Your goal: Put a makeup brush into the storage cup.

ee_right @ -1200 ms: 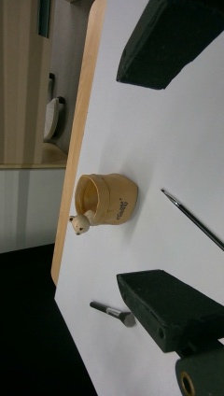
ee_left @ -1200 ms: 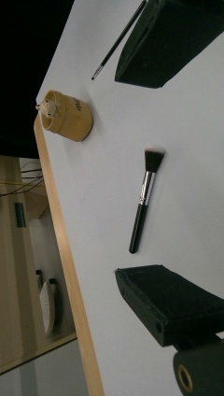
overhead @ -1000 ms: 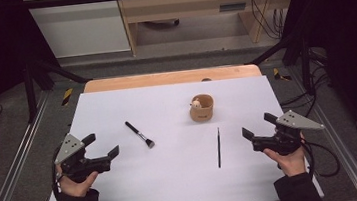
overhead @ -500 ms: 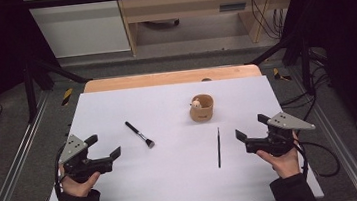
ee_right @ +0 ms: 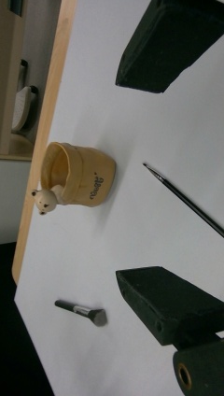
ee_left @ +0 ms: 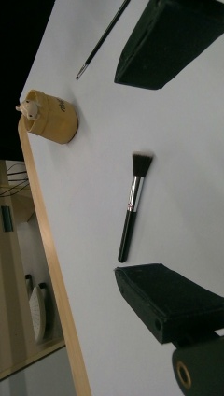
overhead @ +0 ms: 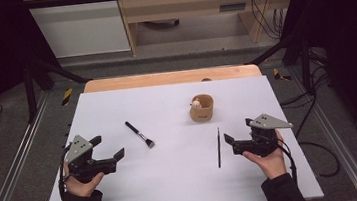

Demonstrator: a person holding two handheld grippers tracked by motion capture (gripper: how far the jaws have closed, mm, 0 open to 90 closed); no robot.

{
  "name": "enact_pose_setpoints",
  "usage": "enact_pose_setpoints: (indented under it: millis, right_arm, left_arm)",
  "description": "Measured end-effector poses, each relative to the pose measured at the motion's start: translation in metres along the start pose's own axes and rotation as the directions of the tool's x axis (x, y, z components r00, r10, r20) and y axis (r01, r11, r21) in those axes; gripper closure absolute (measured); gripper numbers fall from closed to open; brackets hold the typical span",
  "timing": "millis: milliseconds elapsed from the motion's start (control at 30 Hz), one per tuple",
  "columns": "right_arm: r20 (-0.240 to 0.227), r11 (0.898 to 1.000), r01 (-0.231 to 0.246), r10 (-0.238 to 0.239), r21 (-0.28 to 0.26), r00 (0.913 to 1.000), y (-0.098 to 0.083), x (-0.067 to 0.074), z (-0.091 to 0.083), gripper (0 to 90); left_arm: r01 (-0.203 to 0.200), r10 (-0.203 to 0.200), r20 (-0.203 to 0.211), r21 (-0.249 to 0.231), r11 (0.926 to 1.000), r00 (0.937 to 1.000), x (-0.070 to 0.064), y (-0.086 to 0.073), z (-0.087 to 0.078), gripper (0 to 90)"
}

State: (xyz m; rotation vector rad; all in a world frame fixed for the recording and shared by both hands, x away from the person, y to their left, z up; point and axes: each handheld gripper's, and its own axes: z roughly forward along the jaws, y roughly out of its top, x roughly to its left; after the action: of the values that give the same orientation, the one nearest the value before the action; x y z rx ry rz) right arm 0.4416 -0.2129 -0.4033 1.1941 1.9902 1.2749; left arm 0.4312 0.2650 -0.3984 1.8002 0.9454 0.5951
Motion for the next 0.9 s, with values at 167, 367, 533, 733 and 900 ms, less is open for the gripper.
enact_pose_setpoints:
  millis: [167, 367, 533, 733, 900]
  right_arm:
    - [0.000, 0.999, 0.005, -0.005, 0.044, 1.0000, -0.003, 0.005, 0.013, 9.3]
    - [0.008, 0.995, 0.013, -0.013, 0.098, 0.9999, -0.008, 0.010, 0.030, 11.6]
    - [0.008, 0.992, 0.008, -0.009, 0.126, 0.9999, -0.010, 0.012, 0.037, 13.4]
    - [0.000, 0.987, 0.020, -0.021, 0.160, 0.9998, -0.015, 0.015, 0.046, 14.9]
    - [0.003, 0.980, 0.017, -0.018, 0.199, 0.9998, -0.019, 0.017, 0.054, 17.8]
  left_arm:
    - [-0.005, 0.005, 0.002, 0.006, 1.0000, 1.0000, 0.000, 0.000, 0.000, 6.5]
    - [-0.001, 0.001, 0.003, 0.004, 1.0000, 1.0000, -0.001, -0.001, 0.001, 6.6]
    - [-0.011, 0.011, 0.005, 0.013, 0.9999, 0.9999, -0.002, -0.001, 0.003, 6.7]
    - [-0.014, 0.014, 0.007, 0.017, 0.9998, 0.9999, -0.002, -0.001, 0.004, 6.6]
    - [-0.011, 0.011, 0.009, 0.016, 0.9998, 0.9999, -0.003, -0.002, 0.004, 6.7]
